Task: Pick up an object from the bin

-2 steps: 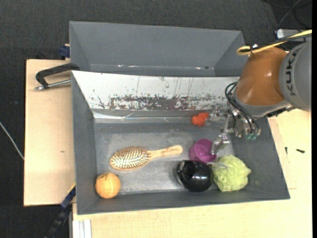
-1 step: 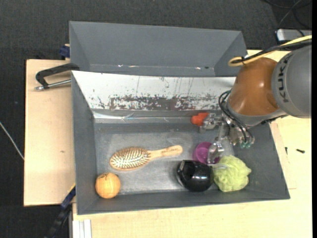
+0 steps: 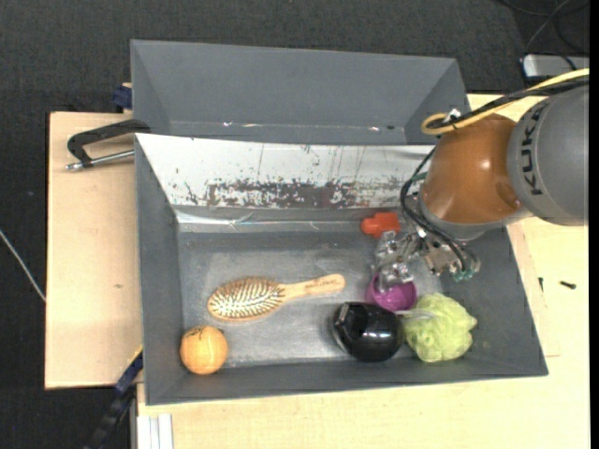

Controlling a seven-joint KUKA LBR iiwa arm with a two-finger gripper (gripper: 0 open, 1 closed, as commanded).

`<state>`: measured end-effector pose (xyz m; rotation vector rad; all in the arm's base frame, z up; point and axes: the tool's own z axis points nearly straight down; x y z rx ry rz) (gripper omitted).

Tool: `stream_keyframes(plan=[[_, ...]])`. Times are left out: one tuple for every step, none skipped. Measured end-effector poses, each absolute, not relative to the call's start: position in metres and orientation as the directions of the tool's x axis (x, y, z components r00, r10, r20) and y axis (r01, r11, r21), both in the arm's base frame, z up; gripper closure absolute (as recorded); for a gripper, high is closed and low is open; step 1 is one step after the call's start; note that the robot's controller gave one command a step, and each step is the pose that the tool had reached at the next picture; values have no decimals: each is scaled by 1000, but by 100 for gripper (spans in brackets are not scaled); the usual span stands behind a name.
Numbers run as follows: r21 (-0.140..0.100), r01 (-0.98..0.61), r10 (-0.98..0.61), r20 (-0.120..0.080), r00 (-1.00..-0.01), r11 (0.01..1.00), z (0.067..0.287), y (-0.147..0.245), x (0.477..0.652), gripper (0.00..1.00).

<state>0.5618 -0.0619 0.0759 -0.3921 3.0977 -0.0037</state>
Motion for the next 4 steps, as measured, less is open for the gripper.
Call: stream_keyframes(plan=[[-3, -377, -377, -12, -926, 926, 74, -75, 562, 0], [-6, -438, -438, -12, -899, 899, 76, -84, 564, 100], [-6, -438, -438, -12, -899, 899, 76, -84, 564, 100], [3, -433, -433, 0, -901, 901, 112, -87, 568, 100]])
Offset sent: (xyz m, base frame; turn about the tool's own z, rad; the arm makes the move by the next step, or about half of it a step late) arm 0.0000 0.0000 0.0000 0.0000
